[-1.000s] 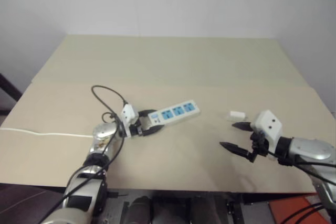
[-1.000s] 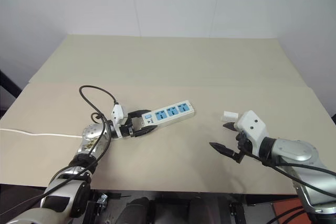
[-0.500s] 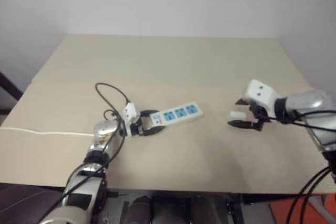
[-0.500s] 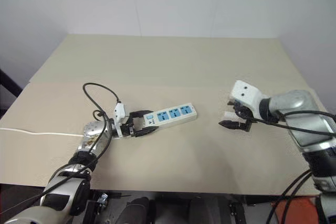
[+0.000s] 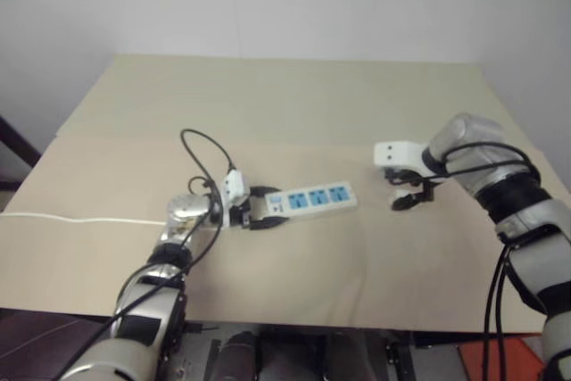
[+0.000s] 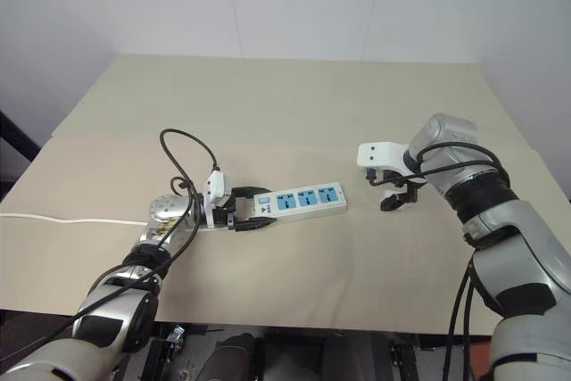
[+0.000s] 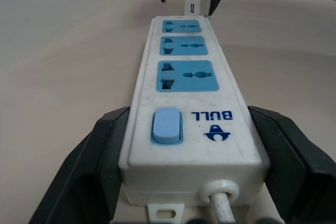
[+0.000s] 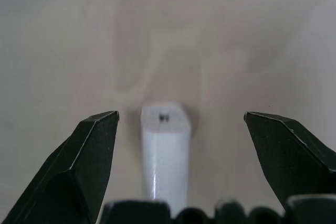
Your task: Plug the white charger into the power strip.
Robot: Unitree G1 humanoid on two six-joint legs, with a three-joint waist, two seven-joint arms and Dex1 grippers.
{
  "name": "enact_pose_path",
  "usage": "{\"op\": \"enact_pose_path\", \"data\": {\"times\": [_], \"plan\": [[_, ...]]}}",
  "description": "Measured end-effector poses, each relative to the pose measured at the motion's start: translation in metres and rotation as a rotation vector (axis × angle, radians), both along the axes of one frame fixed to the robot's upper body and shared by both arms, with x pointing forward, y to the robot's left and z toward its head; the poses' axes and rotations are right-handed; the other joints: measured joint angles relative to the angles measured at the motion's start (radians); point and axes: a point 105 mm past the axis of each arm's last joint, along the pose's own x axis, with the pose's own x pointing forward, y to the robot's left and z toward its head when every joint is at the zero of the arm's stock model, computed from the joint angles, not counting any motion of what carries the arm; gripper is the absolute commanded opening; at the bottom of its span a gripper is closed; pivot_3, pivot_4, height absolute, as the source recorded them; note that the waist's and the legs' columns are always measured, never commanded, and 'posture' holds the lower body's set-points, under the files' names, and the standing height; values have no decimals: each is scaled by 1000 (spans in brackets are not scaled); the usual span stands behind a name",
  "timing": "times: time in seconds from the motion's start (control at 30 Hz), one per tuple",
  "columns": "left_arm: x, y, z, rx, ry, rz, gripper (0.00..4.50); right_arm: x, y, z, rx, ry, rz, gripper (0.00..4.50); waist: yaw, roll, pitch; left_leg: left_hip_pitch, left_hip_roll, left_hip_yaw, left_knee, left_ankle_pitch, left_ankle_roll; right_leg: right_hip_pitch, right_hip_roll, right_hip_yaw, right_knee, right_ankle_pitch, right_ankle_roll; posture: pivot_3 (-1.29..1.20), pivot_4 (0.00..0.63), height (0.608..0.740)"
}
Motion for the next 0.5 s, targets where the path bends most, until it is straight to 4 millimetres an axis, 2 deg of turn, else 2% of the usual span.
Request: {"op": "enact_pose_path", "data": {"times": [0.1, 0.4, 0.5], "plan": [[0, 1, -1, -2, -3, 10, 3251, 1, 0, -7, -19, 25, 8, 4500, -1, 1, 0, 1, 0, 0, 0, 1, -1, 0, 0, 1, 1, 0, 0, 0, 150, 740], [0, 1, -3, -9, -17, 32, 3251, 4, 2, -6, -33, 25, 10, 4500, -1, 4, -2, 2, 0, 1, 0, 1, -1, 1, 0, 1, 2, 0, 0, 0, 150, 740], [0, 1, -3, -9, -19, 32, 3251, 4, 3, -7, -29, 27, 11, 3969, -2, 4, -3, 2, 0, 1, 0, 1, -1, 1, 0, 1, 2, 0, 0, 0, 150, 740]]}}
